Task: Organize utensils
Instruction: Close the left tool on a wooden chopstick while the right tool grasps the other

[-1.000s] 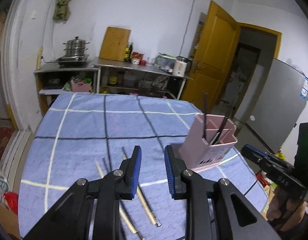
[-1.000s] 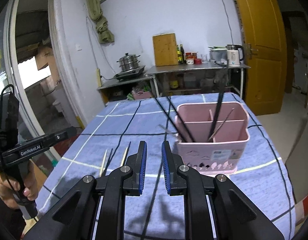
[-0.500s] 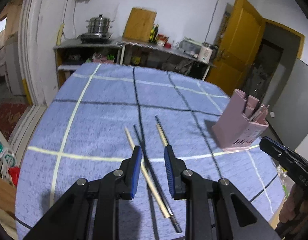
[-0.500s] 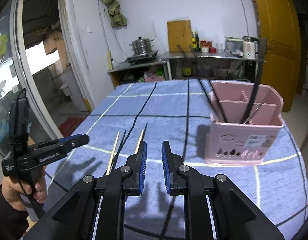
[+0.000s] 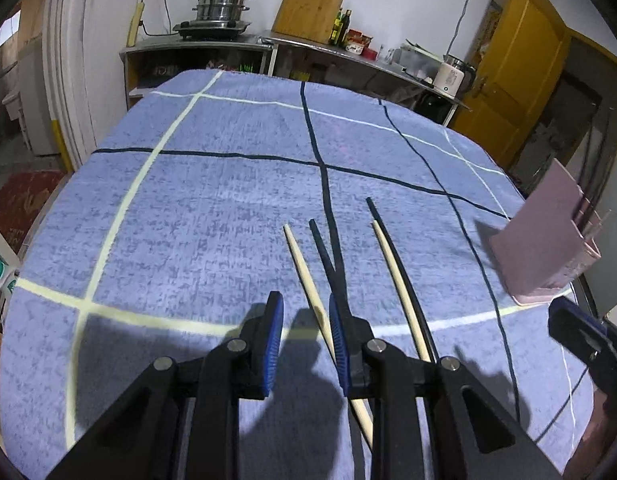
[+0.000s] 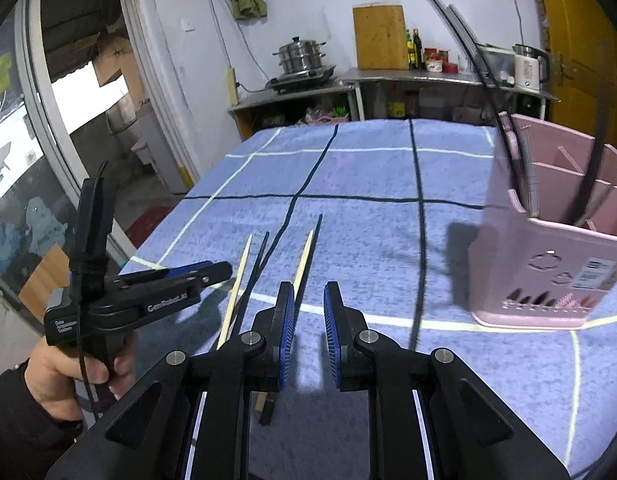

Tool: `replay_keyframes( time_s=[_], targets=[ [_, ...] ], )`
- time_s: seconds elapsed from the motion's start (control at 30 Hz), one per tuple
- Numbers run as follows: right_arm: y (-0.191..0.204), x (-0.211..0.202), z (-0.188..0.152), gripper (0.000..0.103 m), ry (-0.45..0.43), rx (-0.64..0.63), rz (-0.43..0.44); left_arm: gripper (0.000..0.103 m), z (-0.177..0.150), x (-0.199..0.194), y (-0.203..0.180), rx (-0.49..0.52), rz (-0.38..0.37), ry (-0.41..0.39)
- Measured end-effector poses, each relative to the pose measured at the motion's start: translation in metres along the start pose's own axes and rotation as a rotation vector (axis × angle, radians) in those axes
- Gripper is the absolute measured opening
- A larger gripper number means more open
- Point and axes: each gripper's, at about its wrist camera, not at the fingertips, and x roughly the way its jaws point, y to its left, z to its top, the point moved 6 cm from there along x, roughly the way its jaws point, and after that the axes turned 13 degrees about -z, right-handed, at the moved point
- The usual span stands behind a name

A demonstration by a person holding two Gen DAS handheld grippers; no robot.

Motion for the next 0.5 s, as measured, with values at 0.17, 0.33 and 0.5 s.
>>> replay_keyframes(
  time_s=[0.17,0.33,0.5],
  targets=[
    [0.009,0.023,0.001,0.016,0.031,-0.008,0.016,0.025,0.002,0.014,0.004,0.001,0.014,0.020],
    [0.019,0.043,0.005,0.016,0.059,-0.016,0.048,0.025,0.003,0.018,0.002,0.038,0.031,0.017],
    [0.028,0.064,0.005,0.016,0.091,-0.023,0.066,0.015,0.003,0.015,0.007,0.050,0.048,0.017]
  ],
)
